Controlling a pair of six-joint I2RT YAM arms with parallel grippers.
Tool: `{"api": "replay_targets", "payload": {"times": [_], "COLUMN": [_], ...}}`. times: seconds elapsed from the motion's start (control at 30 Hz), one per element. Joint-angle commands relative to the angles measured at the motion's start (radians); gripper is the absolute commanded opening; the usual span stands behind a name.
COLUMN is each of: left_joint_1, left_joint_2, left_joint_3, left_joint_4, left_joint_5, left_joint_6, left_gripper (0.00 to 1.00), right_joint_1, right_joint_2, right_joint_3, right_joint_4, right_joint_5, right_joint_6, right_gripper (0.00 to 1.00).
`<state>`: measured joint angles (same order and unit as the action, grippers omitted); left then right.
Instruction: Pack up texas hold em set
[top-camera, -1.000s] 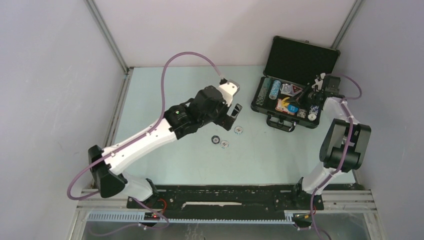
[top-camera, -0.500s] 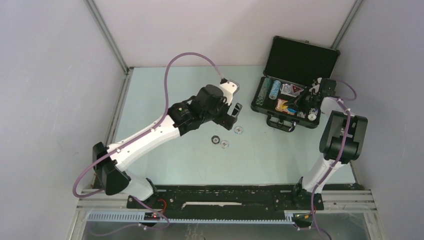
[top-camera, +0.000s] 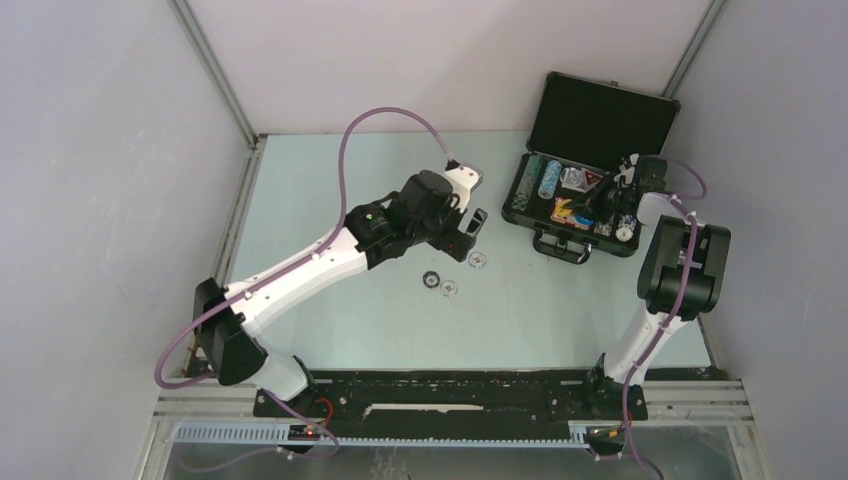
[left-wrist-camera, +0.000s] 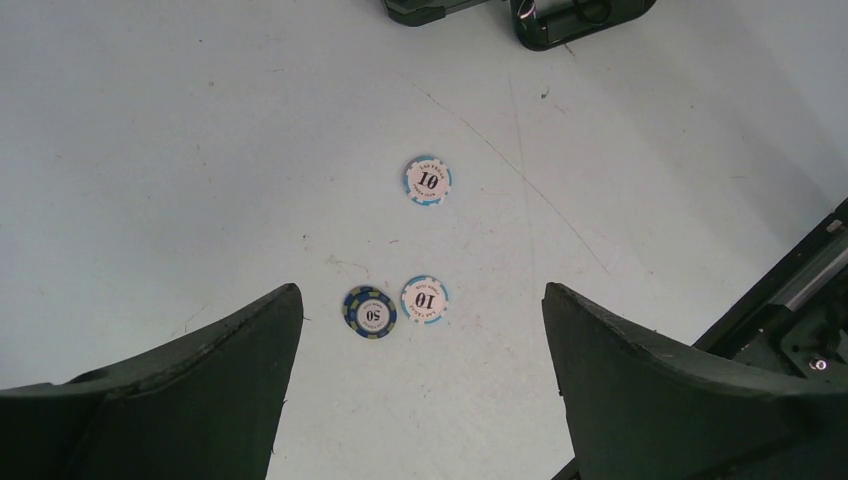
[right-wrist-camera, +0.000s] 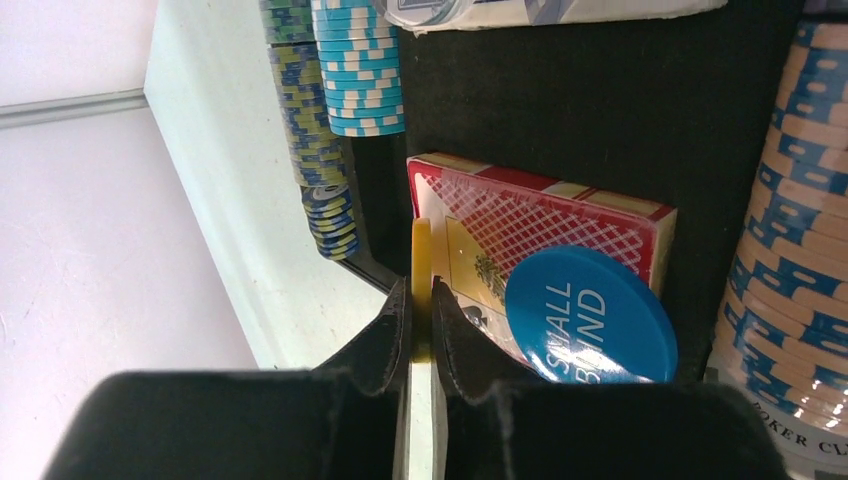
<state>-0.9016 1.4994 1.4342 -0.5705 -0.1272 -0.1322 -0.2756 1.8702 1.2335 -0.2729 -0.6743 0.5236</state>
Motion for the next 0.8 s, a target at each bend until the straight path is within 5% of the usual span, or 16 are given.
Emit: {"api": "replay_targets", "payload": {"times": [0.0,0.77], "left_joint_1": [0.010,0.019], "left_joint_2": [-0.013,-0.025], "left_joint_3": [0.029,0.029], "left_joint_4": [0.014,0.014], "left_joint_5": [0.006,0.011], "left_joint_6": [-0.007,0.003], "left_gripper": [0.95,0.96], "right_joint_1": [-0.007,-0.006], "right_joint_2": [0.024,-0.005], "right_joint_3": [0.032,0.033], "right_joint_4": [0.030,-0.015], "right_joint_5": [0.005,0.041], "right_joint_6": [-0.001,-0.018], "right_gripper": [0.13,0.38]}}
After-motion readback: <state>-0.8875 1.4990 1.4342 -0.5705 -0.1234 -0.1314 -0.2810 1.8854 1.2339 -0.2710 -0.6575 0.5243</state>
